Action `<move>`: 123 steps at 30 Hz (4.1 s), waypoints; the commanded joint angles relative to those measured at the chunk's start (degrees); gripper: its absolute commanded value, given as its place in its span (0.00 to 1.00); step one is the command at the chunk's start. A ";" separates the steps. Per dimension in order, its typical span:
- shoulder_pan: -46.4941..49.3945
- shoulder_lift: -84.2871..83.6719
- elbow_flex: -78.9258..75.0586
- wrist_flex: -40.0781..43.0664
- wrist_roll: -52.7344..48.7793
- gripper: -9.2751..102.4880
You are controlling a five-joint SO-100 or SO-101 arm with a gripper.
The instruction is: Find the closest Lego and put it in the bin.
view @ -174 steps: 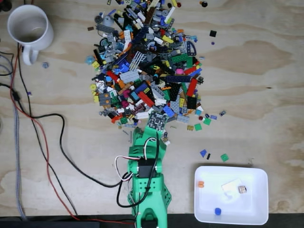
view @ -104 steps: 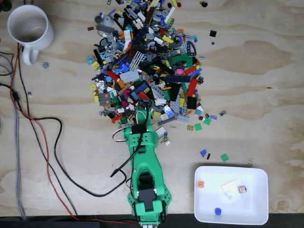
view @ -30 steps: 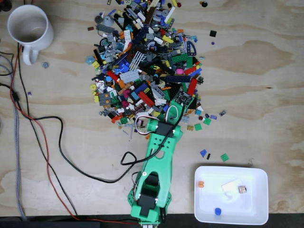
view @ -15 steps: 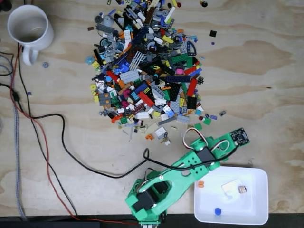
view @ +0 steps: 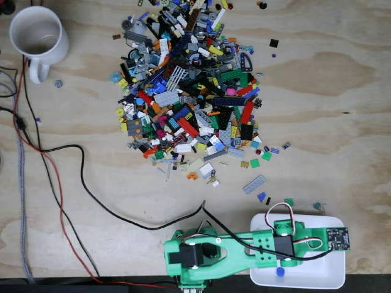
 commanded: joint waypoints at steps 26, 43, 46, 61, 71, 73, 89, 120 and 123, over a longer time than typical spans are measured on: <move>-51.24 8.88 17.67 -3.87 41.04 0.28; -41.22 -13.27 17.75 -27.69 37.53 0.27; -39.11 -13.97 18.28 -29.27 35.86 0.27; -33.84 -13.62 25.14 -34.19 27.07 0.25; -35.24 -16.00 27.77 -39.29 26.81 0.16; -35.86 -16.35 27.77 -39.55 26.81 0.14; -40.25 -6.86 9.84 -21.01 29.88 0.14; -1.14 17.31 19.42 -20.92 12.66 0.32; -6.94 17.67 14.24 -22.85 16.61 0.36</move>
